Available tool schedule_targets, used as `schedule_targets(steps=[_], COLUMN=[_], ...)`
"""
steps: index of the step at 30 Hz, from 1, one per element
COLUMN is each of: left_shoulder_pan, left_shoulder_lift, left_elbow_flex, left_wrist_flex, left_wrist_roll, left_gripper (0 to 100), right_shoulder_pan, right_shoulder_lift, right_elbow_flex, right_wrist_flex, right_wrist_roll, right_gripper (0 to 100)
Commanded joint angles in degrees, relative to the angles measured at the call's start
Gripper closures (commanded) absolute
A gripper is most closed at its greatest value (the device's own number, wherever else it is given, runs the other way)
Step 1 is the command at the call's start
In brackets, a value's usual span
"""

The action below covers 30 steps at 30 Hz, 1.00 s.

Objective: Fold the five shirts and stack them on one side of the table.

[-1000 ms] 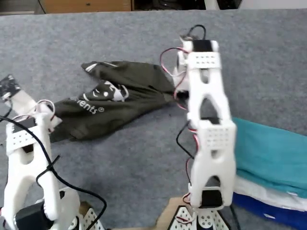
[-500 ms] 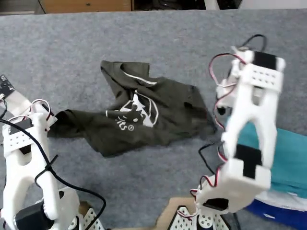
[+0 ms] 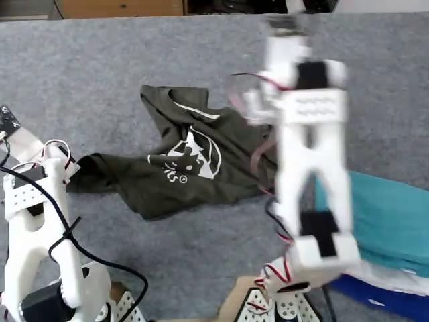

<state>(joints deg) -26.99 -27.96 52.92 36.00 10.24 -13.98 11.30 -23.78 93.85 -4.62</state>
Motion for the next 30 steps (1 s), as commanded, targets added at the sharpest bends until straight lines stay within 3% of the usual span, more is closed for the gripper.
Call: schedule_targets(steps=[1, 6, 11, 14, 18, 25, 30], left_shoulder_pan=[-0.4, -0.4, -0.4, -0.3, -0.1, -0.1, -0.4], left_shoulder_lift=[-1.2, -1.2, -1.2, -1.2, -1.2, 4.0, 11.0], left_elbow_flex=[-0.3, -0.2, -0.1, -0.1, -0.1, -2.1, -6.4], left_wrist_flex=[-1.1, -1.2, -1.2, -1.2, -1.2, -2.2, -2.0], left_wrist_roll=[-0.1, -0.1, -0.1, -0.1, -0.1, -0.1, -0.1], left_gripper=[98, 98, 98, 98, 98, 98, 98], right_shoulder_pan=[-8.0, -12.6, -12.2, -10.3, -5.7, 2.3, 9.1], right_shoulder_lift=[13.5, 35.8, 53.6, 61.1, 67.2, 60.8, 49.1], right_elbow_flex=[-10.4, -27.9, -46.8, -57.5, -67.0, -64.3, -46.7], right_wrist_flex=[-5.0, -4.7, 0.6, 6.0, 8.5, 8.6, 8.6], right_wrist_roll=[-3.5, -4.6, -4.6, -4.6, -4.3, -4.2, -4.1], right_gripper=[64.8, 64.8, 66.0, 76.4, 98.8, 99.2, 99.3])
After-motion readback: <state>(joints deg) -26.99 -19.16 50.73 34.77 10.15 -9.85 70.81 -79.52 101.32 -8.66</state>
